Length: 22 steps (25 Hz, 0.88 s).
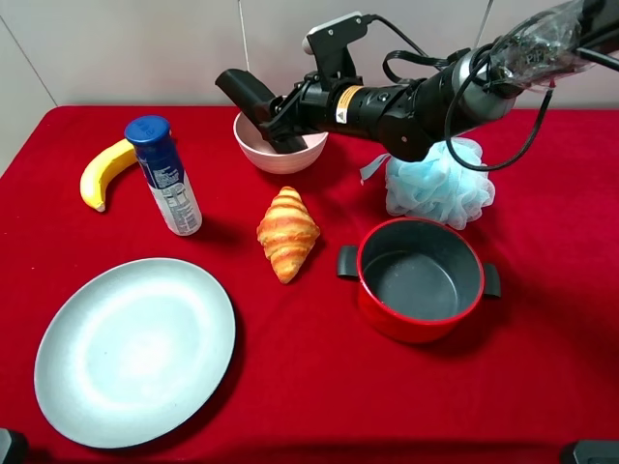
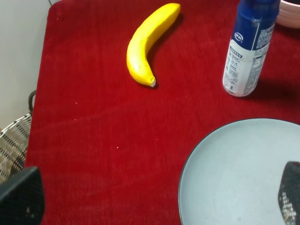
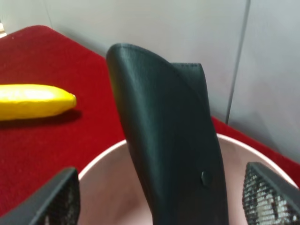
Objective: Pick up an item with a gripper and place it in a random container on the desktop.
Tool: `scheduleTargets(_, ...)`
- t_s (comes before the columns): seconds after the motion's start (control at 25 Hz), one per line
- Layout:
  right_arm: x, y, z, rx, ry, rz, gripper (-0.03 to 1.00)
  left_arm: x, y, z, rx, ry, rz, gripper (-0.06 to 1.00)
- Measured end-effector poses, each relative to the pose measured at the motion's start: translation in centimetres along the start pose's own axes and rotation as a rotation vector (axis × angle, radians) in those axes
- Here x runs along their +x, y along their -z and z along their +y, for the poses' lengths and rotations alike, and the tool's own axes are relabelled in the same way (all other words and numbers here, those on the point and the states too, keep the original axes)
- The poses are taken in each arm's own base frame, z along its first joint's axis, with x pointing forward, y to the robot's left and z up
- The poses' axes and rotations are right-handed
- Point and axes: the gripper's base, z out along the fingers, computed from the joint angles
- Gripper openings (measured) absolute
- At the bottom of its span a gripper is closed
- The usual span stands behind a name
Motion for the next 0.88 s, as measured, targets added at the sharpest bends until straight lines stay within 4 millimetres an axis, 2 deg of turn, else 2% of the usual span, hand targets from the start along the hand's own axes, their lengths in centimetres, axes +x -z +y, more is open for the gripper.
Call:
scheduleTargets(0.16,-0.01,0.0,-0.02,0.002,-0.004,-0.001,0.56,0.0,0.0,0.0,0.0,0.0,0.0,0.99)
scheduleTargets(0.4,-0.01,0.0,-0.03,0.003,-0.005,-0.001,0.68,0.0,0.0,0.0,0.0,0.0,0.0,0.99)
scheduleTargets(0.64,0.01,0.0,-0.04,0.004,-0.006,0.001,0.69,0.0,0.0,0.0,0.0,0.0,0.0,0.99)
scheduleTargets(0.88,-0.08,0.41,-0.18,0.027,0.002,0.075,0.69,0.0,0.0,0.0,0.0,0.0,0.0,0.99)
